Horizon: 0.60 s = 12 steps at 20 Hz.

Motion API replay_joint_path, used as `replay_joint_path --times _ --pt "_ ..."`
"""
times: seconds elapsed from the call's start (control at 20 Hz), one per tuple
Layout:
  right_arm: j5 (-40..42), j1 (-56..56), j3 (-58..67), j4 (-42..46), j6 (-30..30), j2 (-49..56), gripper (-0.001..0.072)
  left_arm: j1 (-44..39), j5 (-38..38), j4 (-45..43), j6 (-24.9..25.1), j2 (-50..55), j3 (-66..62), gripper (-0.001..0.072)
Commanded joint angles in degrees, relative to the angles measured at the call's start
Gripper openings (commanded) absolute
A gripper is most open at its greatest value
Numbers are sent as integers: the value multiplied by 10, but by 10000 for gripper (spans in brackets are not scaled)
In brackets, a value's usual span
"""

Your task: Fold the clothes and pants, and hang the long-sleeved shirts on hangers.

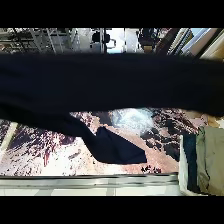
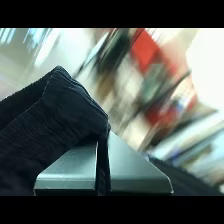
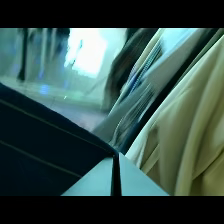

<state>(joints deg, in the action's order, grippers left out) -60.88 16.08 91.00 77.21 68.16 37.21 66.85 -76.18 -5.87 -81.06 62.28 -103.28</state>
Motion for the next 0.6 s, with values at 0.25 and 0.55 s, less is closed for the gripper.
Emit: replay_joint_path --times 0.25,0.55 --pt "-77 -1 16 -44 19 75 9 42 -66 -69 5 87 -6 9" --pt "40 -28 -76 -103 46 308 8 -163 97 -279 26 239 -6 8"
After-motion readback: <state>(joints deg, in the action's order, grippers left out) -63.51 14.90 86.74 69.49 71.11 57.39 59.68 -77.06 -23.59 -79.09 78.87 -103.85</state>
